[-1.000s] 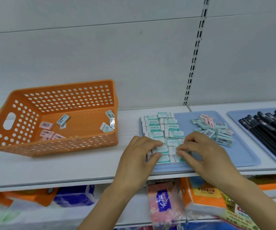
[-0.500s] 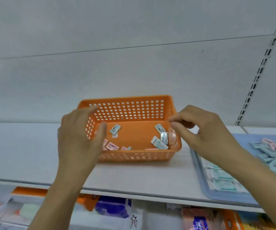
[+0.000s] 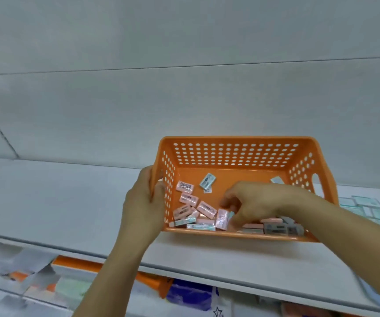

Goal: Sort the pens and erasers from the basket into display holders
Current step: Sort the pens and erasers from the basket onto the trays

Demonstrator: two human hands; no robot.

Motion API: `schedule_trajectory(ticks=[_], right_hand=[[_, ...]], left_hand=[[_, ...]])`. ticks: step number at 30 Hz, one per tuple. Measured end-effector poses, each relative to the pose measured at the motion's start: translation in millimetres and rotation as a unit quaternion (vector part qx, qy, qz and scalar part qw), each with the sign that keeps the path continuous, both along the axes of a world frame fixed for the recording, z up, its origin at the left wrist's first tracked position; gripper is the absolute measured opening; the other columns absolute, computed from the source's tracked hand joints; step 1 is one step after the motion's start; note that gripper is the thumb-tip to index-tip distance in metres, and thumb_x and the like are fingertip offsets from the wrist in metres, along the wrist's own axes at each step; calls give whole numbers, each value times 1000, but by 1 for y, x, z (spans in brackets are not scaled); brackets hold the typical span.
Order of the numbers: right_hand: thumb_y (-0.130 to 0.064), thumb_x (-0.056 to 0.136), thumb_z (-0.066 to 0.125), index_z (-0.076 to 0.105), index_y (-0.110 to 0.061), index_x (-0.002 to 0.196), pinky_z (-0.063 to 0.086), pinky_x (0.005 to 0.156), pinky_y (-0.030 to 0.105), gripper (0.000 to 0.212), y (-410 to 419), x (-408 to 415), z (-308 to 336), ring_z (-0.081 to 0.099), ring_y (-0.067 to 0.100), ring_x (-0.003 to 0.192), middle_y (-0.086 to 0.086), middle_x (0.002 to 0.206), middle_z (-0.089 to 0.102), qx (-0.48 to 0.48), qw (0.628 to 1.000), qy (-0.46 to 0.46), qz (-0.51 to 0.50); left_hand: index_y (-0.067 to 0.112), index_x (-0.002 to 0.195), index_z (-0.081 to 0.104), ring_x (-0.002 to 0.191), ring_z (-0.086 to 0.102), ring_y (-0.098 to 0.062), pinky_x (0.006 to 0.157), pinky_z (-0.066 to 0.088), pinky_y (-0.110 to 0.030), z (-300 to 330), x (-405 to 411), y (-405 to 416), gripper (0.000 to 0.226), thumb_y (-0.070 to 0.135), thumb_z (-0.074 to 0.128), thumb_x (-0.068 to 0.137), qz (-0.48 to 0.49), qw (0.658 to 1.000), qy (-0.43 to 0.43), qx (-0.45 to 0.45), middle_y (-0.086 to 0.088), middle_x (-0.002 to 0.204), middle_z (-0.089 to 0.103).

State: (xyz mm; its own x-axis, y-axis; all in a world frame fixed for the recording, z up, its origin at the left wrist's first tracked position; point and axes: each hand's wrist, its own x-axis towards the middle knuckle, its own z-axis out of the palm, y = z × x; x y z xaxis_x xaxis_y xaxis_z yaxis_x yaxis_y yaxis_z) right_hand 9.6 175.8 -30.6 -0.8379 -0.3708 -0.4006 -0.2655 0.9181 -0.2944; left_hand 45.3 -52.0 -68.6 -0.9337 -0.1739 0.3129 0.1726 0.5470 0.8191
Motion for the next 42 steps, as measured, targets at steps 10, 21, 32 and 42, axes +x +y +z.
schedule_trajectory(ticks=[10, 21, 32, 42], right_hand=[[-34, 70, 82, 57, -30, 89, 50, 55, 26, 31, -32, -8, -12, 64, 10, 68, -9, 92, 61, 4, 999, -6, -31], [-23, 82, 76, 64, -25, 81, 40, 46, 9, 11, -45, -21, -11, 60, -7, 64, -11, 78, 67, -182, 975, 113, -48], [-33, 78, 78, 60, -16, 104, 52, 68, 30, 36, -85, -32, -18, 62, 15, 83, -2, 99, 62, -71, 985, 155, 0], [-27, 78, 78, 68, -17, 92, 58, 58, 28, 20, -87, -37, -18, 69, 13, 67, -1, 84, 71, -128, 987, 80, -48]], left_hand=[[47, 120, 39, 77, 64, 8, 65, 48, -10, -4, 3, 1, 21, 46, 40, 100, -9, 1000, 10, 14, 34, 92, 55], [49, 117, 36, 69, 61, 12, 54, 41, -3, -5, 2, 3, 21, 51, 37, 96, -4, 1000, 10, 14, 36, 89, 51], [49, 113, 37, 73, 59, 18, 55, 39, -4, -6, 0, 3, 15, 40, 41, 102, 13, 1000, 16, 4, 35, 86, 52], [46, 114, 40, 75, 57, 10, 61, 39, -7, -4, -6, 5, 15, 35, 41, 103, 25, 1000, 3, 5, 33, 87, 51]])
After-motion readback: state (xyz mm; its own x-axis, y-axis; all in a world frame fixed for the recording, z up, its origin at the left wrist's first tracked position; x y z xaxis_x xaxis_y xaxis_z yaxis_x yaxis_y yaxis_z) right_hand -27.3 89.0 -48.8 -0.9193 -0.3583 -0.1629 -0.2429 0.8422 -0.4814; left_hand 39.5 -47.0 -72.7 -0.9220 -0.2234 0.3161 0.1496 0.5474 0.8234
